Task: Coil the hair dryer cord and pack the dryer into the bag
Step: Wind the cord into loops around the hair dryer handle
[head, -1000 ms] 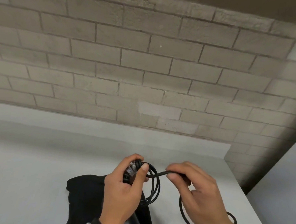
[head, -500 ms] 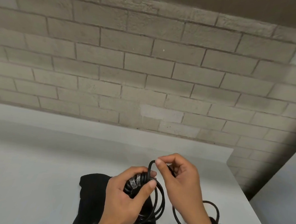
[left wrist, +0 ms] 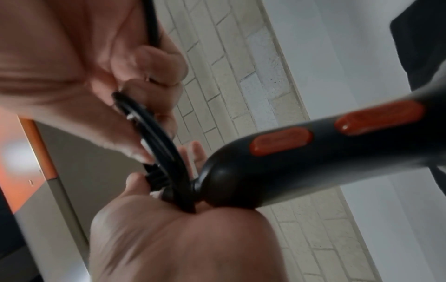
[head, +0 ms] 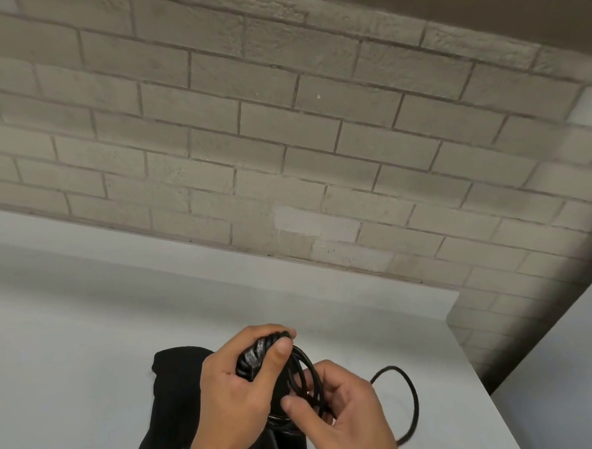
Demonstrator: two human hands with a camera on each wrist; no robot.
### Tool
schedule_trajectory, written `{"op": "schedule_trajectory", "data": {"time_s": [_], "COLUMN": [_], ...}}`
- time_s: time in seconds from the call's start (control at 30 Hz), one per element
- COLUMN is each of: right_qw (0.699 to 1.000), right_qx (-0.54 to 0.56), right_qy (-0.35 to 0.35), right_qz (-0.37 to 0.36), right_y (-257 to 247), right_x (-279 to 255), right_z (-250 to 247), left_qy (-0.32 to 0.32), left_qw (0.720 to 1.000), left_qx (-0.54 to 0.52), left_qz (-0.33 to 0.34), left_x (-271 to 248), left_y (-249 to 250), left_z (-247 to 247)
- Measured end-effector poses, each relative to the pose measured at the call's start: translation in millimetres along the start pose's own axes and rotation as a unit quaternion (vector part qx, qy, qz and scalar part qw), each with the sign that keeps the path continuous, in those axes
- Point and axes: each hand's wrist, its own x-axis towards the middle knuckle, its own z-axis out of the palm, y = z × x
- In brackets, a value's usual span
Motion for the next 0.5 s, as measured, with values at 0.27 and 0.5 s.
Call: {"op": "schedule_trajectory", "data": {"time_s": [0.27, 0.5], "right_qw": [0.991, 0.868], "right_qx": [-0.118, -0.283], "right_qy": [-0.029, 0.292], "right_qz": [-0.063, -0.286], "right_y": [0, 33], "right_x": [6, 5], "right_z": [-15, 21], "left_qy": [-0.063, 0.053], "left_qw": [0.991, 0.995], "left_qx": [-0.038, -0.015], "left_qz": [-0.112, -0.079], "left_x": [6, -3], "left_y": [13, 12], "left_z": [0, 14]}}
